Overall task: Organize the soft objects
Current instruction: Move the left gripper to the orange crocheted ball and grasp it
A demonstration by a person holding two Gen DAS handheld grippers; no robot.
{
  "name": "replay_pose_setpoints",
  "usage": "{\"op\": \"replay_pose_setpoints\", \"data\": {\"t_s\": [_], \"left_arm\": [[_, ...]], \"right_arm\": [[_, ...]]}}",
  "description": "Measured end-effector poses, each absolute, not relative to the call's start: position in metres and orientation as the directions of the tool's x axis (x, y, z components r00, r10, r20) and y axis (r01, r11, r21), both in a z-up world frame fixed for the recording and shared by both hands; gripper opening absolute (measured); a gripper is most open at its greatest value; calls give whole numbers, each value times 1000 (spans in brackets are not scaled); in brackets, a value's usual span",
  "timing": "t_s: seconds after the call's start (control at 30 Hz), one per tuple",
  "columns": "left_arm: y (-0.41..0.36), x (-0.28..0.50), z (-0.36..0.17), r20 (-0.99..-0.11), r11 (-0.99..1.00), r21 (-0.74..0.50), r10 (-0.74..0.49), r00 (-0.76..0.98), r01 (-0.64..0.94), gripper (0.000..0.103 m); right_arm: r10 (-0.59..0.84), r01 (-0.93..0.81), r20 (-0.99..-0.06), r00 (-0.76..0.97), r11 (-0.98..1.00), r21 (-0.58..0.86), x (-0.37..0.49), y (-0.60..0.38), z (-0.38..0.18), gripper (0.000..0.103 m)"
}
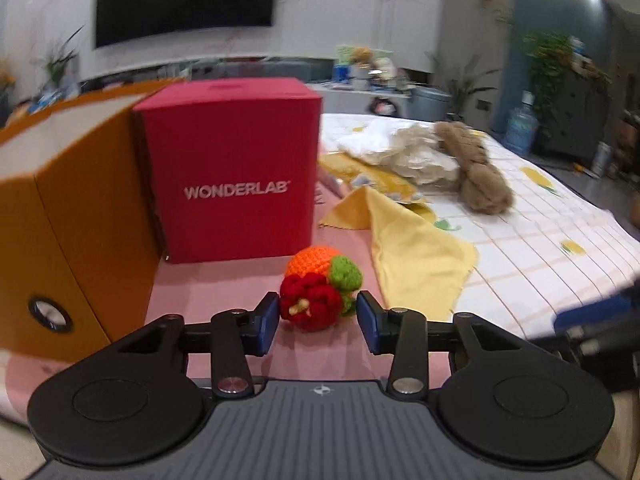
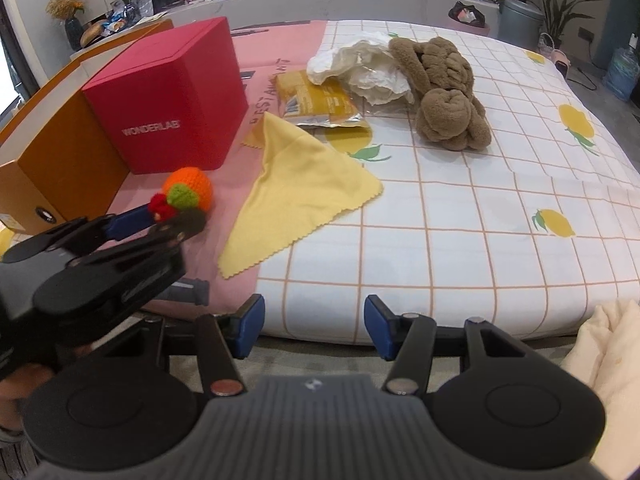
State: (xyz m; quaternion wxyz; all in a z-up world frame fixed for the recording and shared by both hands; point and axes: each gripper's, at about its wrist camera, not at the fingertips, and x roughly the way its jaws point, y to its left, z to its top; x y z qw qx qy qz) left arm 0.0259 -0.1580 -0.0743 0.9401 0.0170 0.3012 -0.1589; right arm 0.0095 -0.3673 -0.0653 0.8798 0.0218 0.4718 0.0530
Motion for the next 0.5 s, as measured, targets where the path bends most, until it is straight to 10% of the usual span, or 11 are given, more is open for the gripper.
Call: {"op": "replay_pose_setpoints", "data": {"t_s": [0.13, 0.5], "left_arm": [[-157, 19, -71, -539, 944, -23, -288, 791, 329, 84], [-183, 32, -74, -546, 920, 38, -308, 779, 390, 86]], "right_arm": [[110, -93, -826, 553, 993, 70, 6, -361, -64, 55], [80, -115, -834, 545, 993, 21, 4, -355, -67, 55]]}}
